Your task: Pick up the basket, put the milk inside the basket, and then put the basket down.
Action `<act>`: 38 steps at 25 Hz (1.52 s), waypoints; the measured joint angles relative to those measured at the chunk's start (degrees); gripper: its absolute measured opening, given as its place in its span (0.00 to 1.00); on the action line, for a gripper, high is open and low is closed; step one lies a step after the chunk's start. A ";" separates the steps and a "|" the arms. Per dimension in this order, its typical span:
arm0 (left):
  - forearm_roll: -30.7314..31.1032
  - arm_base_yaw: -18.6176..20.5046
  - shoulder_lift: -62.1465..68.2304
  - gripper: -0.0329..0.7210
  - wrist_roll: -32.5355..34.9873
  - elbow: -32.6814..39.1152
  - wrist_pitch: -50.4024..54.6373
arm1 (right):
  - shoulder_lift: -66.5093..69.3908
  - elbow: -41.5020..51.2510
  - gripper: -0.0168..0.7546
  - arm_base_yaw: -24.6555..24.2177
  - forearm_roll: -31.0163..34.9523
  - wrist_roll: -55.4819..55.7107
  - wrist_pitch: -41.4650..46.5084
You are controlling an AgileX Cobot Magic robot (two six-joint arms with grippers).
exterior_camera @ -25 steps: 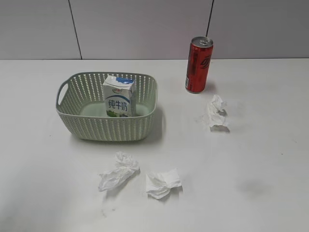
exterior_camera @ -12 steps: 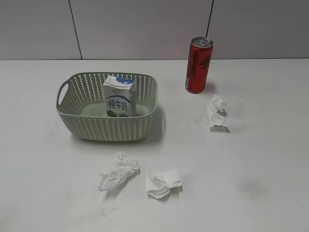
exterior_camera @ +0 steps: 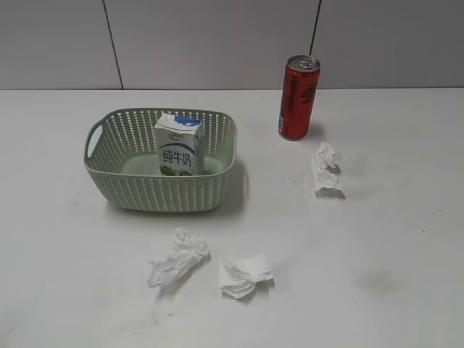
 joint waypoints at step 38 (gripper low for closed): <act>-1.14 13.31 -7.92 0.65 0.57 0.62 -1.24 | -10.94 0.25 0.79 -19.72 4.67 -0.20 -1.21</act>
